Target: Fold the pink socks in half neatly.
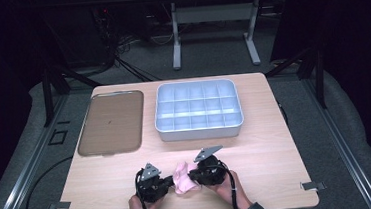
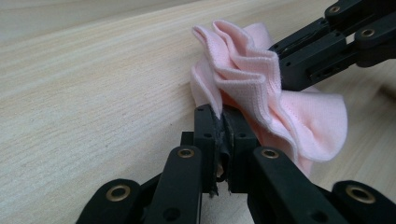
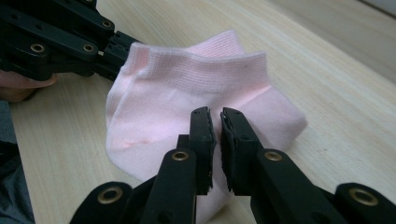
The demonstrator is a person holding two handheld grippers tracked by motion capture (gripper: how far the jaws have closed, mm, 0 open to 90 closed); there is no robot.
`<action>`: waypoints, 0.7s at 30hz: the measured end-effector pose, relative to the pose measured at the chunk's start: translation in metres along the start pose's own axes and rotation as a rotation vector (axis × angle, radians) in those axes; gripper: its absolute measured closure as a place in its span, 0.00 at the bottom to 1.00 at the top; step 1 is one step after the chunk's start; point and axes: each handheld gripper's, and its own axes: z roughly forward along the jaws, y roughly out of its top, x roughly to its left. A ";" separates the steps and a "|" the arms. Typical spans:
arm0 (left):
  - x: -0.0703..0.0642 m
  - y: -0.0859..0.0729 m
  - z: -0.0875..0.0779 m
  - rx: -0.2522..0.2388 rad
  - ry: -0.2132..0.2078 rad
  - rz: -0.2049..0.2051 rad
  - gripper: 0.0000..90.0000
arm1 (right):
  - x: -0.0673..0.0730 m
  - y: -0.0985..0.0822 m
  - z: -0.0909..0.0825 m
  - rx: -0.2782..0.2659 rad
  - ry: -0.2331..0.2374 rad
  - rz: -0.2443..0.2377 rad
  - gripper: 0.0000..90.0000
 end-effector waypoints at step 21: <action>0.002 0.001 -0.001 -0.016 0.014 -0.028 0.85 | 0.006 -0.001 0.005 0.011 -0.009 -0.052 0.96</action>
